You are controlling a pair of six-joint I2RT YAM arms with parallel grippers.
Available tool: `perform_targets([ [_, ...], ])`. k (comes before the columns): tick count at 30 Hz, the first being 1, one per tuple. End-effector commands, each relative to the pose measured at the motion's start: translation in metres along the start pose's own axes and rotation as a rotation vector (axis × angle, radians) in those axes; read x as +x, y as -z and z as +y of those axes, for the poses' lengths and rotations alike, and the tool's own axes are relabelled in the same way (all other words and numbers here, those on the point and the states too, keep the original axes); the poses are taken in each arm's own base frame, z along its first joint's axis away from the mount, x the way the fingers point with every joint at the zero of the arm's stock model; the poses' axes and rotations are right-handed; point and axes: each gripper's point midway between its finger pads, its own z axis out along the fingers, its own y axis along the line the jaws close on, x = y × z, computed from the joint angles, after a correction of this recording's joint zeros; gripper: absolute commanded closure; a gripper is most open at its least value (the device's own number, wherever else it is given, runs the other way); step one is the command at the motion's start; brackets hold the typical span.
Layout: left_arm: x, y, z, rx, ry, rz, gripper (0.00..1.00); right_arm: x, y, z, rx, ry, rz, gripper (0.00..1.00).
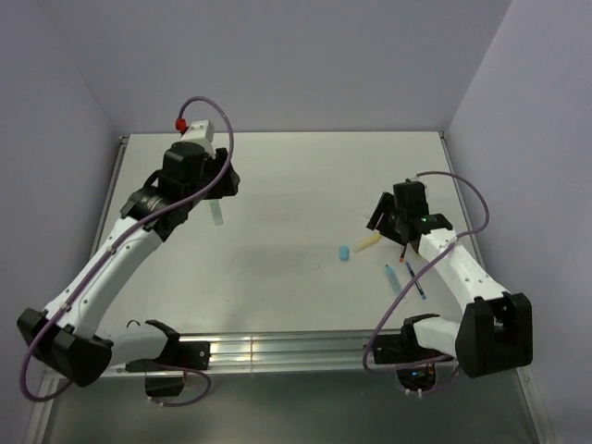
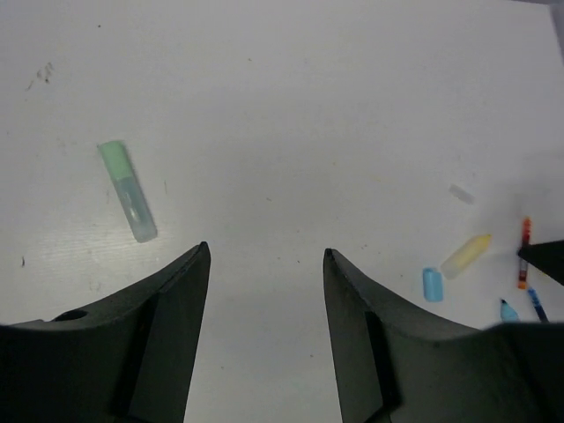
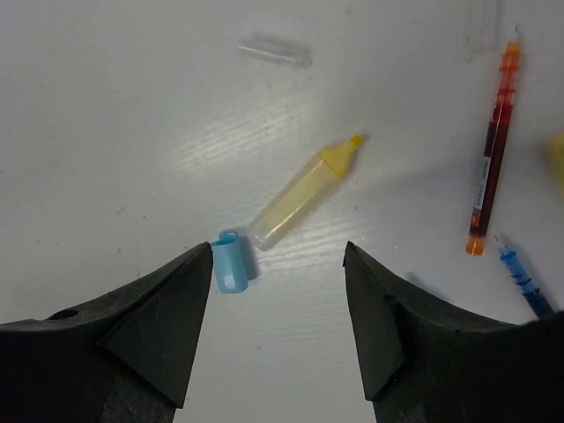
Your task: Insert the pens into the pen caps
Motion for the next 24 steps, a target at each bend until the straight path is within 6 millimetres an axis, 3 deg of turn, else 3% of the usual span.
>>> perform_targets([
  [1,-0.001,0.02,-0.017,0.136,0.024,-0.033,0.4,0.007,-0.016,-0.002,0.021,-0.079,0.052,0.32],
  [2,0.007,0.021,-0.016,0.144,0.024,-0.026,0.39,0.008,-0.019,-0.003,0.03,-0.084,0.061,0.32],
  [6,0.005,0.034,-0.017,0.179,0.026,-0.064,0.39,0.013,-0.036,-0.006,0.078,-0.119,0.105,0.32],
  [13,0.011,0.04,-0.023,0.231,0.025,-0.058,0.39,0.016,-0.058,-0.016,0.168,-0.181,0.131,0.32],
  [24,0.019,0.033,-0.023,0.238,0.015,-0.033,0.38,0.01,-0.083,-0.016,0.228,-0.233,0.157,0.32],
])
